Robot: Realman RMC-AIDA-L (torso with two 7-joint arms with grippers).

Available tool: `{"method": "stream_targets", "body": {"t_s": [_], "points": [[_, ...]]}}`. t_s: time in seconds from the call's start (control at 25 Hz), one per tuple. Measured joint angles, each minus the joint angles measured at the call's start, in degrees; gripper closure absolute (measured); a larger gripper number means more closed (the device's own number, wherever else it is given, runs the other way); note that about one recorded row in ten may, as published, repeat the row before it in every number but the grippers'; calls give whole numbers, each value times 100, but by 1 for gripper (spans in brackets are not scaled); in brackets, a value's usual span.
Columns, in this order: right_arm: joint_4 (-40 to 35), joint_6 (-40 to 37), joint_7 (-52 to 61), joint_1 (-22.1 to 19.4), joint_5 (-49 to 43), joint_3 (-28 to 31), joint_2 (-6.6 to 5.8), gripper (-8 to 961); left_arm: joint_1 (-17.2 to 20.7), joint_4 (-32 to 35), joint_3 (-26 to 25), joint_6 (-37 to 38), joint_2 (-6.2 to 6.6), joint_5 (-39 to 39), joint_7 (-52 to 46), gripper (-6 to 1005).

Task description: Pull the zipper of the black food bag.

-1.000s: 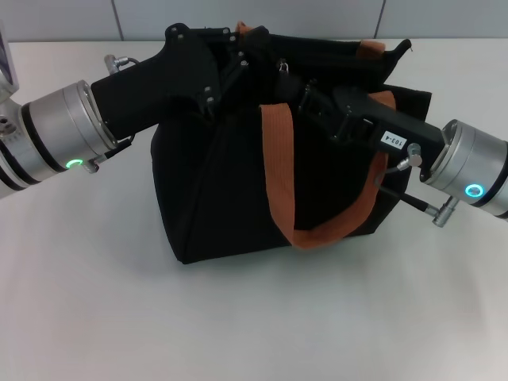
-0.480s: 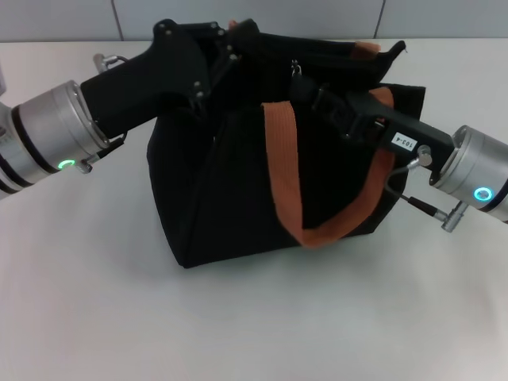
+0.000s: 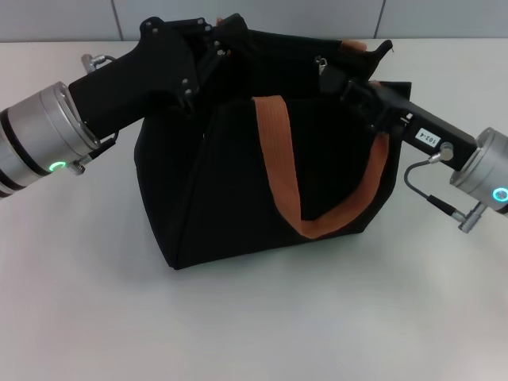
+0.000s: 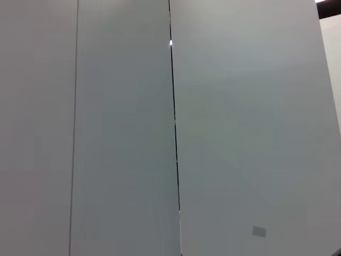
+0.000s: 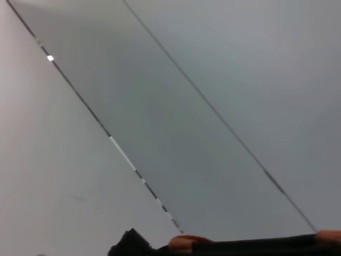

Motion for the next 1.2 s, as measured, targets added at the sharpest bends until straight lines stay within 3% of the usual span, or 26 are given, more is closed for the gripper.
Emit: {"method": "stream_targets", "body": {"t_s": [0.6, 0.92, 1.2], "points": [[-121, 194, 148, -335, 374, 248, 11, 956, -27, 7, -1, -63, 6, -79, 63, 879], [-72, -319, -298, -511, 457, 575, 31, 956, -49, 7, -1, -228, -1, -93, 69, 875], [54, -566, -727, -544, 457, 590, 35, 862, -110, -30, 0, -640, -4, -309, 120, 870]]}}
